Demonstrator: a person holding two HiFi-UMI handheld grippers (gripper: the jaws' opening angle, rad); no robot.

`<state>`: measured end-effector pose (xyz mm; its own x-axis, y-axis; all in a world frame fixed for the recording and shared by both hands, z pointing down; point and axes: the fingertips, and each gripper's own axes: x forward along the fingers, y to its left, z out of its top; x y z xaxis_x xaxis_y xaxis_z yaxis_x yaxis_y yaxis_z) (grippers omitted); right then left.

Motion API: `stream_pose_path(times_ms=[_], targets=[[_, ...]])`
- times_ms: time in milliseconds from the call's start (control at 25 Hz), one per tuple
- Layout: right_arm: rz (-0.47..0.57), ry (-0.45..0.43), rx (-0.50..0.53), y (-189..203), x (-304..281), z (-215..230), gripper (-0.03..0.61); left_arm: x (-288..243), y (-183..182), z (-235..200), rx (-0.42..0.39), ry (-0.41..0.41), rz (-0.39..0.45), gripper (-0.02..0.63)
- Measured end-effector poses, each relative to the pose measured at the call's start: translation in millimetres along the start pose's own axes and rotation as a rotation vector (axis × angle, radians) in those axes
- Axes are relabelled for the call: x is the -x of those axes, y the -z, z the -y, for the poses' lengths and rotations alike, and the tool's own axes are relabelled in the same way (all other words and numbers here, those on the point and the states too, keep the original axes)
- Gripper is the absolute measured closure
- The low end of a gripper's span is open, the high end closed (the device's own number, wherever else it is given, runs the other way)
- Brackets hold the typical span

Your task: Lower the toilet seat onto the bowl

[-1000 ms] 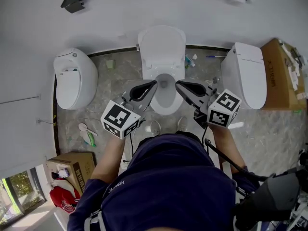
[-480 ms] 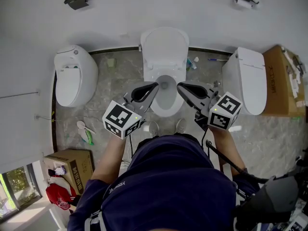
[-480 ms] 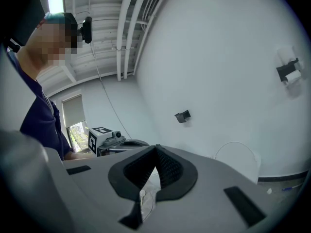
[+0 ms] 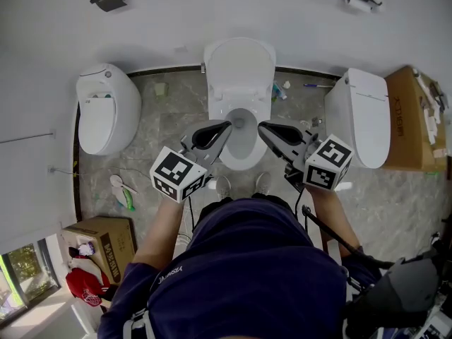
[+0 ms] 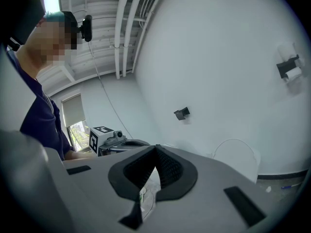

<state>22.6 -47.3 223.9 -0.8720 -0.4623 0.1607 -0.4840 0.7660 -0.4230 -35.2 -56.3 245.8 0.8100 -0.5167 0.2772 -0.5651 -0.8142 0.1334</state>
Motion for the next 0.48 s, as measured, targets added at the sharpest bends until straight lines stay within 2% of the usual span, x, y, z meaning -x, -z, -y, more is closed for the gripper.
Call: stream_pose_path(times_ms=[480], targets=[[0.011,0.002,-0.009,6.3,6.6,-2.9,0.571,-1.6,0.7,5.8,-0.005,0.002,0.007,0.611]])
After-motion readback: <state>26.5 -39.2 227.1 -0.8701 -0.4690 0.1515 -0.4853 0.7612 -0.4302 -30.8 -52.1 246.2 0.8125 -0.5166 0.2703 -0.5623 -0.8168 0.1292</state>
